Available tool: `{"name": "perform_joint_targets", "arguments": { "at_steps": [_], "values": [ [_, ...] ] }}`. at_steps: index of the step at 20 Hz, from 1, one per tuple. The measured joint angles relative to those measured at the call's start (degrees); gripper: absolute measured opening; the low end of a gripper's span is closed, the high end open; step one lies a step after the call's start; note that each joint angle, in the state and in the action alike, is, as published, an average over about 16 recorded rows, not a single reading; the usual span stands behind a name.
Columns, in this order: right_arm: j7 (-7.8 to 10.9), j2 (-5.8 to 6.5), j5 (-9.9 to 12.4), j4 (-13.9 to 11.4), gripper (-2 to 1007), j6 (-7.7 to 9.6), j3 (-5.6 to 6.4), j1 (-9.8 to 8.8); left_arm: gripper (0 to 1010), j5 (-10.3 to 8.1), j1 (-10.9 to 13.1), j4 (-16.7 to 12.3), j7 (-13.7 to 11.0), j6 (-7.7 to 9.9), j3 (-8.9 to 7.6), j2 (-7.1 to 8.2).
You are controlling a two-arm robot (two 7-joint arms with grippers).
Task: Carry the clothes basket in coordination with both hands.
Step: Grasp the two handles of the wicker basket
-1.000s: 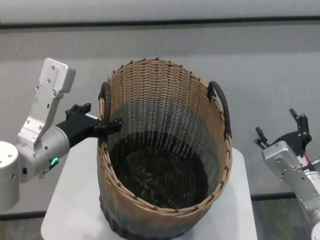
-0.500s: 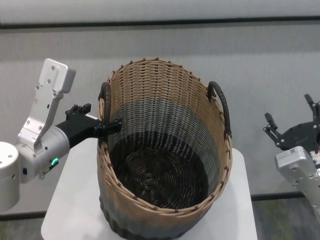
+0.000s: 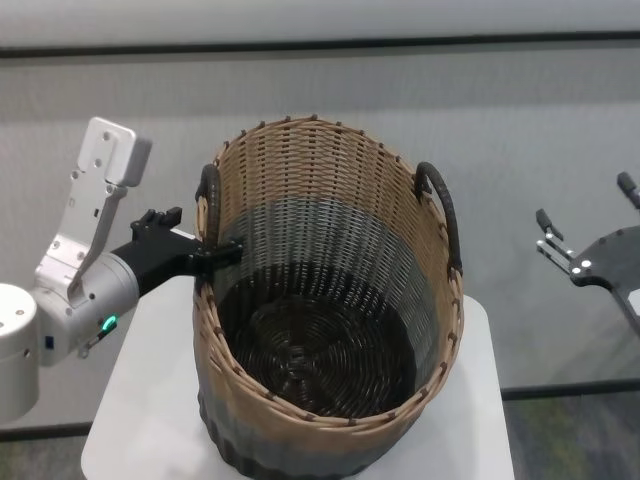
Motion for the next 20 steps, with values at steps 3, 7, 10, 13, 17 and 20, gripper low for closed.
{"name": "perform_joint_targets", "arguments": {
  "at_steps": [3,7,10,13,17,20],
  "values": [
    [5.01,1.05,5.8,-0.5,1001,-0.95,1.15,-0.10,1000,-0.01,0.0,0.0,0.0,0.01,0.00,0.00],
    [11.43,2.30,12.3,-1.1,1000,-0.54,1.86,0.08,1000,-0.02,0.0,0.0,0.0,0.01,0.00,0.00],
    [17.86,3.06,18.5,-0.8,1000,1.02,1.92,0.91,1000,-0.02,0.0,0.0,0.0,0.02,0.01,0.00],
    [24.56,3.72,25.6,0.2,1001,3.57,1.51,2.39,1000,-0.03,0.0,0.0,0.0,0.02,0.01,0.00],
    [31.21,4.37,33.5,2.0,1001,7.80,0.34,4.76,1000,-0.03,0.0,0.0,0.0,0.02,0.01,0.00],
    [33.88,4.59,37.0,3.3,1001,11.37,-0.84,6.60,1000,-0.03,0.0,0.0,0.0,0.02,0.01,0.00]
  ]
}}
